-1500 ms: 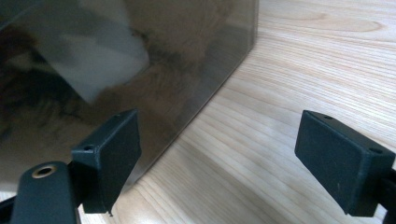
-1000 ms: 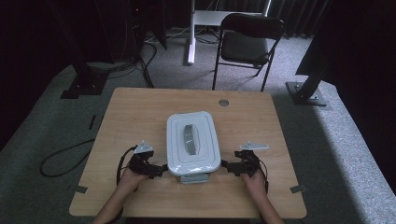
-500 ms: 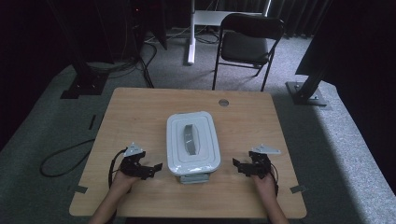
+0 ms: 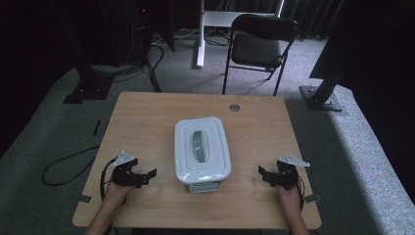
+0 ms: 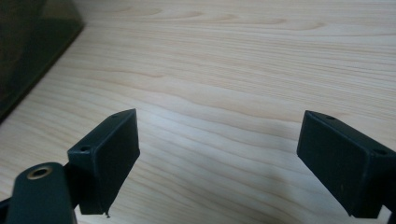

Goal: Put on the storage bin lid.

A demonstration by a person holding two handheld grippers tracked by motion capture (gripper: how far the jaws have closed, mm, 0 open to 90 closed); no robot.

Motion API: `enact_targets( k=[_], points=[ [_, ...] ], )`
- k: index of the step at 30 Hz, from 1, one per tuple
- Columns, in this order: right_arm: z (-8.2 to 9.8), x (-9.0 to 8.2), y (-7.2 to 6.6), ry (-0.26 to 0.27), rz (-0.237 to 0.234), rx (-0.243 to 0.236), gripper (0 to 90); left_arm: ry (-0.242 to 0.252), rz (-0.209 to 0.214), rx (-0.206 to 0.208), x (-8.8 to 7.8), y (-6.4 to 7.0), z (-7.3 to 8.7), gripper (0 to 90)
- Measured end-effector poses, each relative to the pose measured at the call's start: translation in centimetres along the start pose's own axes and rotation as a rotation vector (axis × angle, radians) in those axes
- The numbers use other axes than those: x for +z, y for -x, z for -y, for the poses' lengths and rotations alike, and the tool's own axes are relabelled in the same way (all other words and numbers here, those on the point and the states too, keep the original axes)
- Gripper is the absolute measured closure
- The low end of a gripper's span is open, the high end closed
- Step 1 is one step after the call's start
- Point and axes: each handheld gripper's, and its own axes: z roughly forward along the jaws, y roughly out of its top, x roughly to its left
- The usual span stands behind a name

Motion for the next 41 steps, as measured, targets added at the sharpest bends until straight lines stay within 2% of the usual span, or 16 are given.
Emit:
enact_targets(
  k=[2, 3, 4, 9, 10, 11, 14, 16, 18, 20, 22, 24, 27, 32, 36, 41],
  points=[
    [0.1, -0.4, 0.7, 0.005, 0.034, 0.013, 12.2, 0.000, -0.019, -0.004, -0.3, -0.4, 0.3, 0.7],
    [0.1, -0.4, 0.7, 0.005, 0.034, 0.013, 12.2, 0.003, -0.026, -0.010, -0.5, -0.7, 0.4, 0.7],
    [0.2, -0.7, 1.1, 0.009, 0.065, 0.021, 12.2, 0.005, -0.034, -0.015, -0.7, -0.9, 0.6, 0.7],
    [0.7, -1.0, 2.1, 0.000, 0.089, 0.049, 12.0, 0.012, -0.097, -0.032, -1.5, -2.1, 1.3, 0.7],
    [0.9, -1.2, 2.5, 0.000, 0.101, 0.069, 12.1, 0.015, -0.109, -0.038, -1.7, -2.3, 1.5, 0.7],
    [0.9, -1.2, 2.5, 0.000, 0.101, 0.069, 12.1, 0.016, -0.119, -0.047, -1.9, -2.5, 1.6, 0.7],
    [1.2, -1.3, 3.0, 0.000, 0.140, 0.086, 12.1, 0.034, -0.151, -0.077, -2.5, -3.1, 2.1, 0.7],
    [1.3, -1.4, 3.2, -0.002, 0.163, 0.101, 12.1, 0.034, -0.188, -0.092, -2.9, -3.4, 2.4, 0.7],
    [1.5, -1.2, 3.0, -0.014, 0.201, 0.105, 12.1, 0.040, -0.215, -0.110, -3.2, -3.6, 2.6, 0.7],
    [1.6, -1.2, 3.0, -0.019, 0.206, 0.102, 12.1, 0.062, -0.239, -0.128, -3.7, -3.9, 2.8, 0.7],
    [1.7, -1.1, 2.9, -0.016, 0.208, 0.103, 12.1, 0.066, -0.265, -0.127, -4.0, -4.1, 3.0, 0.7],
    [1.7, -1.1, 2.8, -0.009, 0.222, 0.094, 12.1, 0.091, -0.273, -0.134, -4.4, -4.6, 3.2, 0.7],
    [1.7, -1.1, 2.9, -0.008, 0.240, 0.106, 12.1, 0.111, -0.300, -0.162, -5.0, -5.0, 3.3, 0.7],
    [1.8, -0.9, 3.1, -0.024, 0.257, 0.135, 12.2, 0.126, -0.399, -0.176, -5.4, -4.8, 4.1, 0.7],
    [1.7, -0.8, 3.0, -0.029, 0.257, 0.123, 12.1, 0.152, -0.418, -0.190, -5.7, -4.7, 4.3, 0.7],
    [1.7, -0.6, 2.9, -0.032, 0.251, 0.117, 12.1, 0.133, -0.431, -0.181, -5.5, -4.7, 4.3, 0.7]
  ],
)
